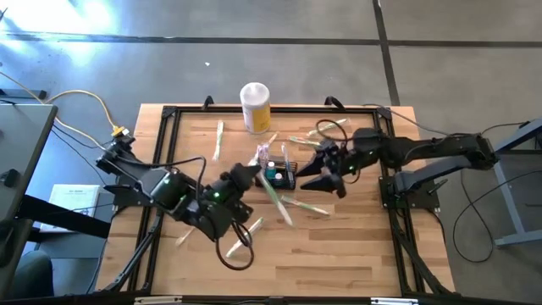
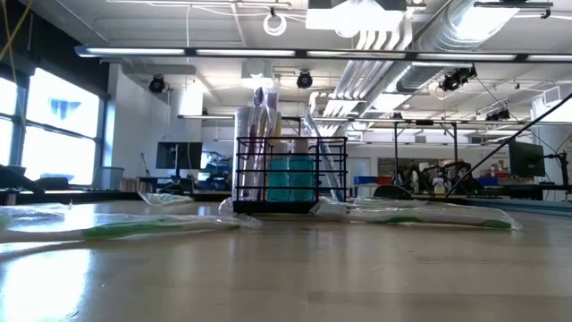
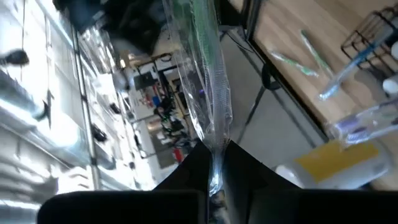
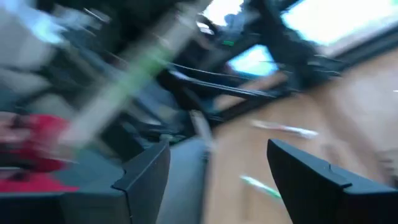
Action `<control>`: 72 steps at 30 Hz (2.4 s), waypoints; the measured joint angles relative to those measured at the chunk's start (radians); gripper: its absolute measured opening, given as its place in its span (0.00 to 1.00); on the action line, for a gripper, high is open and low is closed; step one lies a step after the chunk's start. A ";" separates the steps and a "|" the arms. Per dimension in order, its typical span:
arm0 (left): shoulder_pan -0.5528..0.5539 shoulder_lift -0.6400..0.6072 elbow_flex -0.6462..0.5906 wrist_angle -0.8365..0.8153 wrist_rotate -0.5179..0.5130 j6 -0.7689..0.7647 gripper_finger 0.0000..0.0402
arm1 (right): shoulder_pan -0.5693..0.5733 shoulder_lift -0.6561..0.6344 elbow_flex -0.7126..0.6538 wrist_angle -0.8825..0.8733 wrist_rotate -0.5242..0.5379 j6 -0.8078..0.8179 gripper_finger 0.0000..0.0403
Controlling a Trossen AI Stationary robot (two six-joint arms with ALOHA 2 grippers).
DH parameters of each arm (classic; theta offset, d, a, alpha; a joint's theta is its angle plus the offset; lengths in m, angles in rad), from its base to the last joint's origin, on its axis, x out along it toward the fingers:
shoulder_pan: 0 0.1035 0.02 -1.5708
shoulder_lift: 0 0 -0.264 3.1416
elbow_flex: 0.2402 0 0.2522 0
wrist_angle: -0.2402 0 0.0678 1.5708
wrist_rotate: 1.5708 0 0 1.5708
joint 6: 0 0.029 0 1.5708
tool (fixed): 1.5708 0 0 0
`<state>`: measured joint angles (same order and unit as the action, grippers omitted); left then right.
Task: Pick & Place toothbrushing station
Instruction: Put the green toothbrush into the right section wire organizer
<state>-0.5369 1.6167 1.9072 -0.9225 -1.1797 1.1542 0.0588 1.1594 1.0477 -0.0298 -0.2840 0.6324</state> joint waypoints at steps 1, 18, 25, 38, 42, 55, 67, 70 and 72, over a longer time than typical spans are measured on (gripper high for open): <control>0.000 0.010 0.000 0.018 0.001 0.028 0.03 | -0.009 -0.001 0.001 0.028 -0.037 0.019 0.65; 0.095 0.124 0.000 0.193 0.142 0.230 0.03 | -0.041 0.100 0.000 0.190 -0.141 0.133 0.65; 0.119 0.131 0.001 0.235 0.160 0.230 0.03 | -0.023 0.122 0.000 0.200 -0.165 0.133 0.65; 0.119 0.131 0.000 0.271 0.185 0.230 0.03 | -0.026 0.153 0.001 0.208 -0.192 0.070 0.40; 0.119 0.131 0.000 0.270 0.186 0.231 0.04 | -0.026 0.153 0.000 0.205 -0.215 0.030 0.24; 0.117 0.128 0.003 0.280 0.241 0.176 0.33 | -0.027 0.156 -0.004 0.191 -0.204 -0.019 0.05; 0.092 0.104 0.062 0.204 0.206 -0.176 0.54 | -0.029 0.081 0.001 0.083 -0.099 -0.096 0.04; 0.092 0.069 0.067 0.132 0.193 -0.310 0.54 | -0.027 0.022 0.000 -0.001 -0.033 -0.152 0.04; 0.092 0.052 0.067 0.078 0.205 -0.430 0.54 | -0.018 -0.034 0.000 -0.064 0.024 -0.192 0.04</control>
<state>-0.4445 1.6687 1.9743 -0.8444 -0.9751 0.7238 0.0405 1.1258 1.0481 -0.0934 -0.2604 0.4402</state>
